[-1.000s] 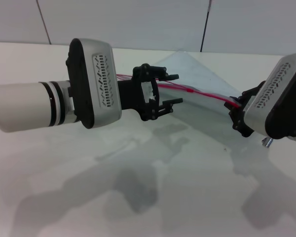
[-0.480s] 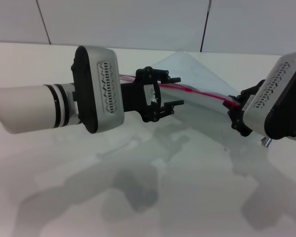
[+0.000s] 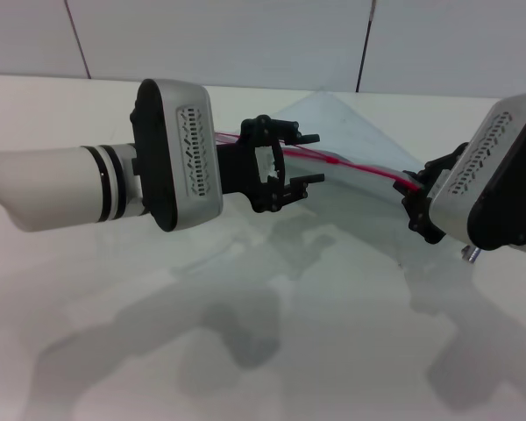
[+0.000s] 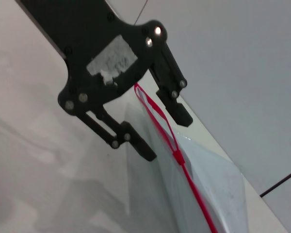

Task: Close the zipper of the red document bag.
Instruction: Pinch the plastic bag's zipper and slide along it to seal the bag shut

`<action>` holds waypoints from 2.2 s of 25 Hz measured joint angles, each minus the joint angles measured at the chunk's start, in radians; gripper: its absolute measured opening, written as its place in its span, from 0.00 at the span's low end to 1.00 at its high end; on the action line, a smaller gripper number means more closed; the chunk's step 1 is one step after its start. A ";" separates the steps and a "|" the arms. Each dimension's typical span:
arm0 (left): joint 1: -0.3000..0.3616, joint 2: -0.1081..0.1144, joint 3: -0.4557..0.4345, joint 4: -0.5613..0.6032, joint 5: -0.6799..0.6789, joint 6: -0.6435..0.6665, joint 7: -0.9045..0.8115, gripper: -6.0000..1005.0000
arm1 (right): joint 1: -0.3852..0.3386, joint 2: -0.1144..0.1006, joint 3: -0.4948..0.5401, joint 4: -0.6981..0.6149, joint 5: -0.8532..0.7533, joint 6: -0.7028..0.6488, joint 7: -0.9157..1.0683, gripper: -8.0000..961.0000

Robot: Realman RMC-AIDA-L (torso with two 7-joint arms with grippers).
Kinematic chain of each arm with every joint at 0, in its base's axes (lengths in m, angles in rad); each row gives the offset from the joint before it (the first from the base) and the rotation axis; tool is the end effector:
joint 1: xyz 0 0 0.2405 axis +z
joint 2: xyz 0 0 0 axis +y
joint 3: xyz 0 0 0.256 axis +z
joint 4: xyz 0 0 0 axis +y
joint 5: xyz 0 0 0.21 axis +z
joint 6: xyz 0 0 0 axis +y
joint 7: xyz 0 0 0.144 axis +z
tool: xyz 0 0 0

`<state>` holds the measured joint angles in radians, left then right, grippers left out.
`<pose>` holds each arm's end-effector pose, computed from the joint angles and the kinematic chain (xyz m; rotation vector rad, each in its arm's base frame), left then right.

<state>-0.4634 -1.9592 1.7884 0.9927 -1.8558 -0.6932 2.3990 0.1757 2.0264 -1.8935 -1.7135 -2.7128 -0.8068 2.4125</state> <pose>-0.1743 0.3745 -0.0509 -2.4477 0.6060 -0.2326 0.1578 0.3222 -0.0219 -2.3795 0.0853 -0.1671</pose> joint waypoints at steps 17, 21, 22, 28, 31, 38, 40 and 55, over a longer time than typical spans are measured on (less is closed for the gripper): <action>-0.015 -0.013 -0.005 -0.030 -0.008 0.000 0.020 0.41 | -0.009 0.002 -0.011 -0.022 0.002 -0.005 -0.013 0.06; -0.018 -0.018 -0.005 -0.033 -0.008 0.000 0.025 0.41 | -0.008 0.002 -0.012 -0.023 0.002 -0.005 -0.013 0.06; -0.018 -0.019 -0.004 -0.033 -0.008 0.000 0.030 0.41 | -0.008 0.002 -0.012 -0.025 0.002 -0.005 -0.013 0.06; -0.018 -0.023 -0.004 -0.034 -0.008 0.000 0.057 0.42 | -0.008 0.002 -0.016 -0.029 0.002 -0.005 -0.013 0.06; -0.018 -0.025 -0.004 -0.034 -0.008 0.005 0.058 0.39 | -0.008 0.002 -0.016 -0.029 0.002 -0.005 -0.013 0.06; -0.018 -0.029 -0.005 -0.034 -0.008 0.009 0.058 0.32 | -0.003 0.002 -0.016 -0.021 0.003 -0.005 -0.013 0.06; -0.018 -0.029 -0.006 -0.034 -0.008 0.009 0.058 0.30 | -0.003 0.002 -0.016 -0.020 0.003 -0.005 -0.013 0.06; -0.012 -0.030 -0.006 -0.035 -0.008 0.004 0.058 0.25 | 0.000 0.002 -0.010 0.002 -0.001 0.000 -0.013 0.06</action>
<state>-0.4759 -1.9889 1.7824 0.9578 -1.8638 -0.6889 2.4575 0.1759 2.0279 -1.9038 -1.7112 -2.7138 -0.8065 2.3991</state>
